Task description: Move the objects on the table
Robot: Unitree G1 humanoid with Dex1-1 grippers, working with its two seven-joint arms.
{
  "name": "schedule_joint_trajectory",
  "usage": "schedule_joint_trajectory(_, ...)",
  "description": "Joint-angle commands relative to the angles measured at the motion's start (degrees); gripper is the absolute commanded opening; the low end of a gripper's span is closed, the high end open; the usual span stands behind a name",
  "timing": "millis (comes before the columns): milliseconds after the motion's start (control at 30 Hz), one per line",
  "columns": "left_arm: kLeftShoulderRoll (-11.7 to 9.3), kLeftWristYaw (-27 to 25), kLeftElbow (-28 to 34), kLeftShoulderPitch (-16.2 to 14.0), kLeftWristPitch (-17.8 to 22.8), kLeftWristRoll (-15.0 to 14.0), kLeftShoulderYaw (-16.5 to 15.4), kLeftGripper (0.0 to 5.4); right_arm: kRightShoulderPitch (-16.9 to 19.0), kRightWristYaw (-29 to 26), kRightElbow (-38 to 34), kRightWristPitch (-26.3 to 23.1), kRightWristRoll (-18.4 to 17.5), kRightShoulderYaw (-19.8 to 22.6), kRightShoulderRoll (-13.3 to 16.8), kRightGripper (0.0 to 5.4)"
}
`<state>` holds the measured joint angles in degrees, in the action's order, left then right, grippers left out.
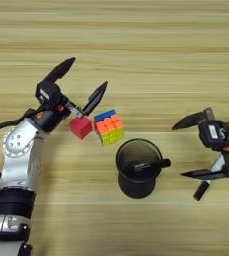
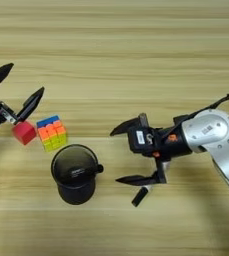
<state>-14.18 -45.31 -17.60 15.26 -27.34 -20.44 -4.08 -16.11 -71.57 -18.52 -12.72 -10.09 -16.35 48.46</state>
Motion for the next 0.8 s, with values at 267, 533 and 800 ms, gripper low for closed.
schedule_joint_trajectory(267,-0.06,0.12,0.21,-0.06,-0.12,0.57,0.28,5.40,1.73,5.45,4.00,2.18,-0.89,3.89,-3.13,5.39)
schedule_joint_trajectory(533,-0.30,-0.06,-0.20,0.18,-0.20,0.43,0.03,5.40,5.40,9.95,4.23,2.75,-4.56,10.81,-4.57,5.39)
schedule_joint_trajectory(800,-0.49,-0.29,-0.82,0.77,-0.23,0.34,-0.11,5.40,9.71,11.63,5.74,3.67,-5.69,13.20,-5.54,5.39)
